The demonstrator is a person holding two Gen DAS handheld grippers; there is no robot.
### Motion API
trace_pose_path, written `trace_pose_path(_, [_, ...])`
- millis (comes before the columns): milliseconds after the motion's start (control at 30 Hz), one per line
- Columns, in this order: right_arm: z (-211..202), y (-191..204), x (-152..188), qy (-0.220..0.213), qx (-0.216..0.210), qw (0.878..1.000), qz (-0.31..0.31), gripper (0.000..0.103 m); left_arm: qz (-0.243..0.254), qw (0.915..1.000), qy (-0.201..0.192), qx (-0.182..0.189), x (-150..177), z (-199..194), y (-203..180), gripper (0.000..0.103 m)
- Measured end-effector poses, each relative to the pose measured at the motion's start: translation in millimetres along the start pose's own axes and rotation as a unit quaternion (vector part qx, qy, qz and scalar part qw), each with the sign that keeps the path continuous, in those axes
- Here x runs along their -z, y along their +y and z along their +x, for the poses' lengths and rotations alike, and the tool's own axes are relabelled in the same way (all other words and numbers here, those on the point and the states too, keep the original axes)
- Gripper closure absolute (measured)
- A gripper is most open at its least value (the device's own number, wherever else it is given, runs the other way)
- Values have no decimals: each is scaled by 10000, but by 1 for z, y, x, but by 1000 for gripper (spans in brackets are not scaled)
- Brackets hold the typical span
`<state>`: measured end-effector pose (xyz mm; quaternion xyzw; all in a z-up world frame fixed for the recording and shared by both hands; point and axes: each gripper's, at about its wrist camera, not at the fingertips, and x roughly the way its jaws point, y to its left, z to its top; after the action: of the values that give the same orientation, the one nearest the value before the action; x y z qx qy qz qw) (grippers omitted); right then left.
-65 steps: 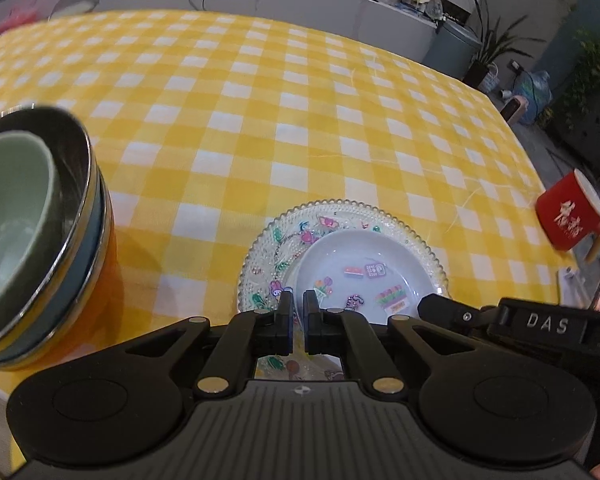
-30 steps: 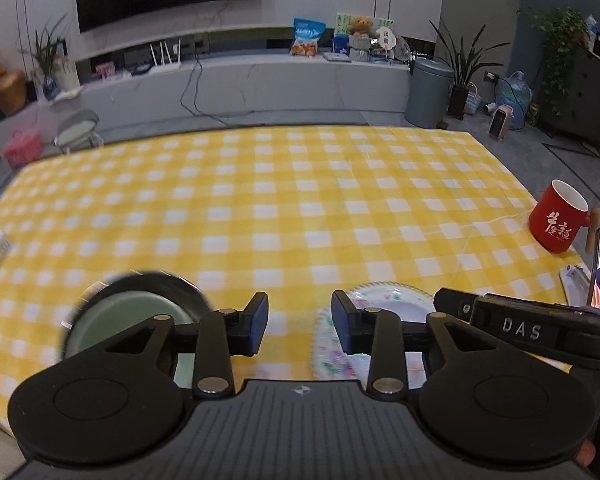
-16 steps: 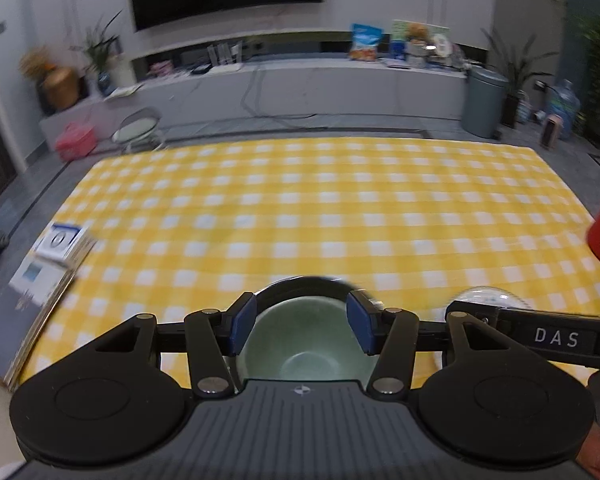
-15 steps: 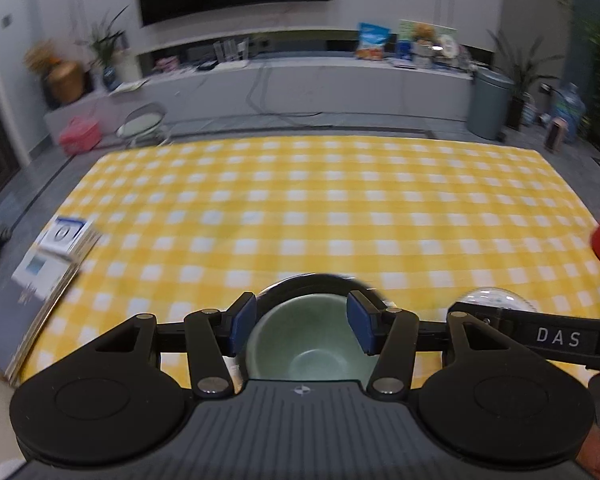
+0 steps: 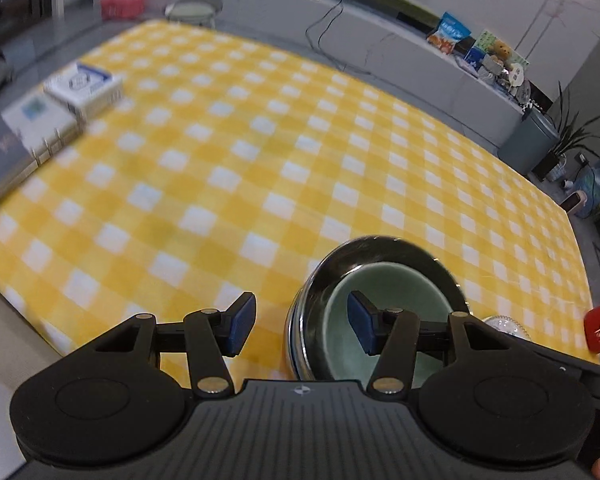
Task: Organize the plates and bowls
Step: 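Close both grippers on the rim of the stacked bowls, then lift the bowl stack with both grippers and carry it toward the plate stack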
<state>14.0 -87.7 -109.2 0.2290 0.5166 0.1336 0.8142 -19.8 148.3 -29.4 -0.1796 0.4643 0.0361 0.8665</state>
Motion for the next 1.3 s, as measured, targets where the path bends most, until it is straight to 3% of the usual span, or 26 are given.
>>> trace_pose_path(167, [14,3,2,159,45,9999,23,32,-192,9993,288,155,3,18,10,41])
trace_pose_path(267, [21,4,3,253,43,9997,64,41,-283,9984,397,283,4,25,14,41])
trace_pose_path(633, [29,0,1,317,-156,9992,178,52,-322,9970,509,488,5,35,15,46])
trace_pose_path(833, [31,-5,0,328,-272,9986,324,54,-245,9968,492,577,5,37,12,54])
trace_pose_path(1100, [32,-23,2,385,-577,9944,799,54,-200,9970,473,574,6,35,11,55])
trace_pose_path(1300, [29,-20,4,329,-513,9951,774,55,-249,9966,503,607,5,35,13,55])
